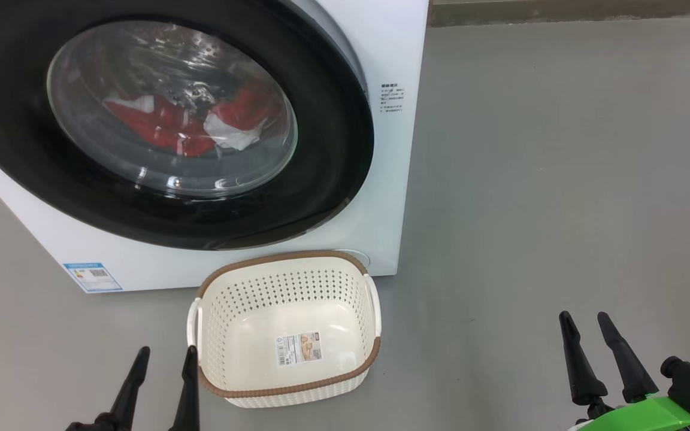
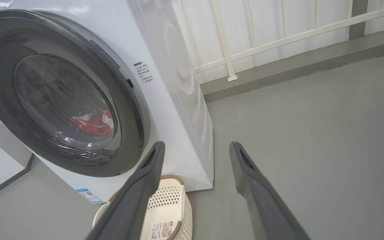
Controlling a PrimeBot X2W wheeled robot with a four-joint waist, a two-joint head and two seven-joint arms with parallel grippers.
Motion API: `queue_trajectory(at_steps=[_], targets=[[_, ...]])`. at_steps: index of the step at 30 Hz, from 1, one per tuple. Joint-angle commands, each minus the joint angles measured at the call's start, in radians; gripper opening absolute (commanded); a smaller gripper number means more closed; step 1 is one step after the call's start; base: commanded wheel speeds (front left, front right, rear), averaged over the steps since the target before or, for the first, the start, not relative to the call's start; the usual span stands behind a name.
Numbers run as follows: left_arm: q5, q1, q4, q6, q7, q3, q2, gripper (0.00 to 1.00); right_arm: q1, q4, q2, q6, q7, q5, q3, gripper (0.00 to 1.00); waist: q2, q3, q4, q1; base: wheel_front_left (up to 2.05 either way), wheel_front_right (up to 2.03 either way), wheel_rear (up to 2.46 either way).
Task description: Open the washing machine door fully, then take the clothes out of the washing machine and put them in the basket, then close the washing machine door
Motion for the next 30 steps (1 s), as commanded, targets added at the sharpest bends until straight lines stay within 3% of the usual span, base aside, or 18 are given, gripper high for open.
queue_trajectory(at_steps=[1, 8, 9, 10, 11, 20, 30], targets=[[-0.004, -0.015, -0.020, 0.005, -0.012, 0.036, 0.008, 1.00, -0.009, -0.025, -0.015, -0.001, -0.013, -0.006, 0.013, 1.00, 0.0000, 0.000, 0.000, 0.0000, 0.00, 0.00, 0.00], [-0.006, -0.017, -0.022, 0.007, -0.012, 0.035, 0.008, 1.00, -0.011, -0.024, -0.018, -0.001, -0.013, 0.001, 0.024, 1.00, 0.0000, 0.000, 0.002, 0.0000, 0.00, 0.00, 0.00], [-0.007, -0.016, -0.022, 0.007, -0.012, 0.035, 0.008, 1.00, -0.012, -0.025, -0.019, -0.001, -0.013, 0.007, 0.031, 0.61, 0.0000, 0.000, 0.002, 0.0000, 0.00, 0.00, 0.00], [-0.007, -0.016, -0.023, 0.007, -0.012, 0.034, 0.008, 1.00, -0.016, -0.026, -0.020, -0.001, -0.013, 0.014, 0.037, 0.16, 0.0000, 0.001, 0.002, 0.0000, 0.00, 0.00, 0.00], [-0.007, -0.016, -0.023, 0.007, -0.012, 0.033, 0.008, 1.00, -0.021, -0.028, -0.021, -0.001, -0.013, 0.023, 0.044, 0.00, 0.0000, 0.002, 0.002, 0.0000, 0.00, 0.00, 0.00], [-0.019, -0.025, -0.030, 0.012, -0.012, 0.014, 0.008, 1.00, -0.159, -0.060, -0.026, -0.001, -0.013, 0.133, 0.107, 0.00, 0.0000, 0.023, 0.012, 0.0000, 0.00, 0.00, 0.00], [-0.044, -0.067, -0.039, 0.015, -0.012, -0.019, 0.008, 1.00, -0.455, -0.034, -0.049, -0.001, -0.013, 0.372, 0.235, 0.00, 0.0000, 0.094, 0.058, 0.0000, 0.00, 0.00, 0.00]])
